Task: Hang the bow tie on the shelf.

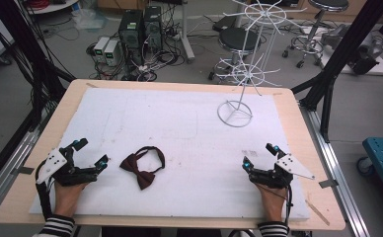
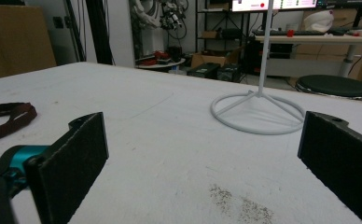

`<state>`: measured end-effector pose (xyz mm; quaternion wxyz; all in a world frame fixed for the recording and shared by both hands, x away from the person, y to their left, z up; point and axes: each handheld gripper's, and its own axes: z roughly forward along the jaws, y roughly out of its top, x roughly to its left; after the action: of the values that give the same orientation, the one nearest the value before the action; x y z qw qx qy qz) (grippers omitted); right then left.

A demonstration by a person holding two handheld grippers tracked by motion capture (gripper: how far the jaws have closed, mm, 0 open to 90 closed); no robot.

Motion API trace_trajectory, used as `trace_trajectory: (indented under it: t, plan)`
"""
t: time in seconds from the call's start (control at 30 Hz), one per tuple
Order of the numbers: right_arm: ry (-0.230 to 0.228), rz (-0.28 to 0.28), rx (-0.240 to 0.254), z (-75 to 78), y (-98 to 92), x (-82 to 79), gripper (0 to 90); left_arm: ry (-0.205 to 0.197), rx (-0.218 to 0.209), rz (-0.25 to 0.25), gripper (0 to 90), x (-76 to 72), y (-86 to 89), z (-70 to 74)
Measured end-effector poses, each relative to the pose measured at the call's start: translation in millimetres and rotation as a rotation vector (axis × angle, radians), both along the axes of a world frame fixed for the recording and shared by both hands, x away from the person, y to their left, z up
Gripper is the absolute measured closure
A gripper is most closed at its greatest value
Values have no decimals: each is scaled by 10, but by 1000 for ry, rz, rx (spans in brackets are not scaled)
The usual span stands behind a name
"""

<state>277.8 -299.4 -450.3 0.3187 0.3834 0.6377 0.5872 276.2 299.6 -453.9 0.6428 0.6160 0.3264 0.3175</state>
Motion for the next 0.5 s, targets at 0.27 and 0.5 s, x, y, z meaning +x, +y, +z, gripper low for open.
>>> trace_trajectory:
  t: [0.27, 0.5]
  plan:
    - [-2, -7, -1, 0, 1, -2, 10, 3, 0, -11, 17, 6, -2, 2]
    - [-3, -4, -6, -1, 3, -3, 10, 4, 6, -24, 17, 10, -2, 5]
